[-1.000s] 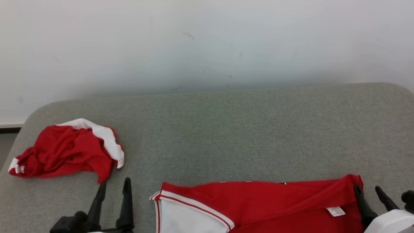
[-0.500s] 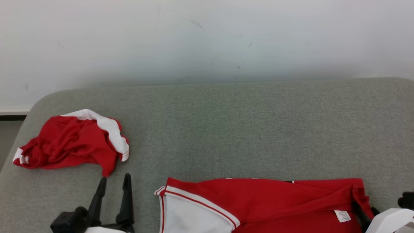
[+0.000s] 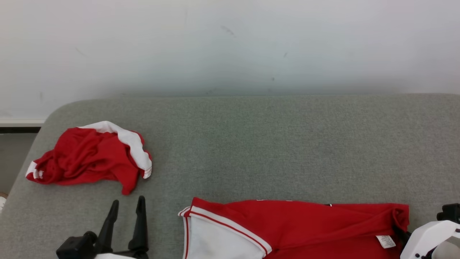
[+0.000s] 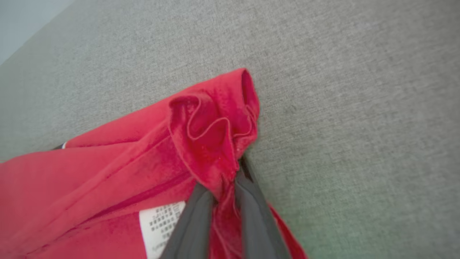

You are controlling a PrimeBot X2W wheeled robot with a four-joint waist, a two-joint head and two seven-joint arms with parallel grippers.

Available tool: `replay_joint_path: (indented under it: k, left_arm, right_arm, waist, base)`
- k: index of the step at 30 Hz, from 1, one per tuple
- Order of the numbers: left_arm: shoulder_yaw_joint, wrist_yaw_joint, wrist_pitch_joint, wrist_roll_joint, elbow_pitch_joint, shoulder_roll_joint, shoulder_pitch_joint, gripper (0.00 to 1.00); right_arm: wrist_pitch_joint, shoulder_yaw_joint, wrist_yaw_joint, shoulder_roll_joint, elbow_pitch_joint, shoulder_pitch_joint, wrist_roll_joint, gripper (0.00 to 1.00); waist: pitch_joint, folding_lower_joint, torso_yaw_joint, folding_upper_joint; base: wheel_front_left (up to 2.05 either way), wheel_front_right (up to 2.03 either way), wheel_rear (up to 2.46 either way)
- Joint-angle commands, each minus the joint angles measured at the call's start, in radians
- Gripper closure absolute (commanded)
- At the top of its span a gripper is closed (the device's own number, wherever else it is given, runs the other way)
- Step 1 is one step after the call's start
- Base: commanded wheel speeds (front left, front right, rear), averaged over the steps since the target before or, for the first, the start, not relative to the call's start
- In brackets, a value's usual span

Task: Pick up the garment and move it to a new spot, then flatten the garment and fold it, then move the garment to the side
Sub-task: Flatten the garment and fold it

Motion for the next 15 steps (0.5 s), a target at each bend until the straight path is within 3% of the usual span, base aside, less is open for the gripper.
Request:
replay_joint_path:
  k: [1, 15]
  left_arm:
    - [0.004, -0.004, 0.000, -0.004, 0.005, 0.003, 0.007, 0.00]
    - [0.026, -0.007, 0.000, -0.006, 0.021, 0.002, 0.032, 0.00]
  right_arm:
    - [0.012, 0.012, 0.001, 0.003, -0.006, 0.010, 0.014, 1.00]
    - [-0.004, -0.095, 0.000, -0.122, -0.116, 0.057, 0.014, 1.00]
  waist:
    - [-0.009, 0.0000, 0.005, 0.0000]
    - [-0.049, 0.0000, 0.010, 0.0000]
  base:
    - [0.00, 0.00, 0.00]
    - [0.00, 0.00, 0.00]
